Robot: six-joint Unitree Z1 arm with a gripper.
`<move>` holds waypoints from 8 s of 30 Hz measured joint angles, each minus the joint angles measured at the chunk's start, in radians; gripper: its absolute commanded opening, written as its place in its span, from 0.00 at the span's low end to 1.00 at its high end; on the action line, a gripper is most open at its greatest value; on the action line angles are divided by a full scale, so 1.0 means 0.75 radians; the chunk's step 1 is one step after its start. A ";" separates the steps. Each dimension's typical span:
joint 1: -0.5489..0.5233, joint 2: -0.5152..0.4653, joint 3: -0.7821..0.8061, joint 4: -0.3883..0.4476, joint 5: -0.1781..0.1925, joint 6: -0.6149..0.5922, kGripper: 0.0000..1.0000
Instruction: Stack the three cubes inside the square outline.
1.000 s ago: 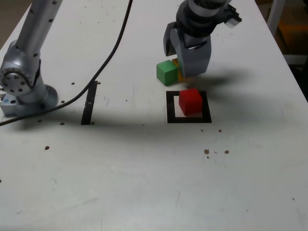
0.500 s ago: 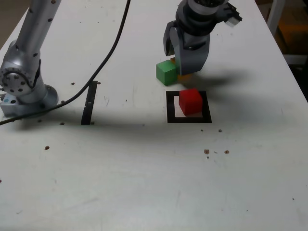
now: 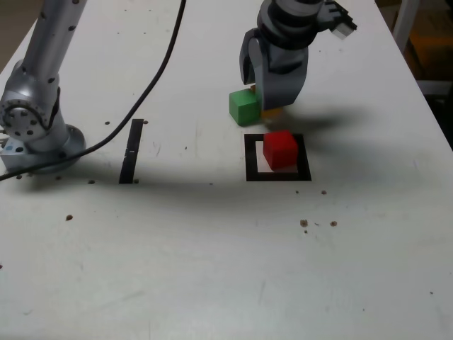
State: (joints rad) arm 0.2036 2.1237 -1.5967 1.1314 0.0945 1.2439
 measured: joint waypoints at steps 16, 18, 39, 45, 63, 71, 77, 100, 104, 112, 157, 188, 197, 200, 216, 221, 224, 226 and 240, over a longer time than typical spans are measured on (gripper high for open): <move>0.001 0.001 -0.032 0.024 -0.006 0.001 0.13; 0.001 0.001 -0.036 0.025 -0.003 -0.001 0.14; 0.034 -0.046 0.028 -0.015 0.163 -0.181 1.00; 0.044 -0.014 0.031 -0.051 0.164 -0.216 1.00; 0.073 0.025 0.031 -0.032 0.168 -0.200 0.85; 0.073 0.025 0.034 -0.012 0.130 -0.156 0.62; 0.073 0.025 0.037 -0.015 0.095 -0.156 0.58; 0.073 -0.024 0.055 -0.026 0.048 -0.236 0.24; 0.073 -0.028 0.023 0.018 0.044 -0.277 0.24; 0.024 -0.103 -0.203 0.361 0.075 -0.593 0.23; -0.326 -0.100 -0.447 0.649 -0.296 -1.773 0.13; -0.344 0.104 -0.539 0.649 -0.374 -1.840 0.17; -0.327 0.135 -0.552 0.649 -0.374 -1.799 0.22; -0.326 0.142 -0.555 0.649 -0.372 -1.798 0.22; -0.324 0.144 -0.548 0.649 -0.390 -1.797 0.33; -0.324 0.147 -0.555 0.649 -0.394 -1.797 0.33; -0.324 0.161 -0.561 0.649 -0.400 -1.797 0.33; -0.324 0.172 -0.563 0.649 -0.401 -1.797 0.33; -0.325 0.182 -0.582 0.649 -0.395 -1.786 0.74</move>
State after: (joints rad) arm -0.0398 2.2599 -2.0334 1.6180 -0.2016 -0.0955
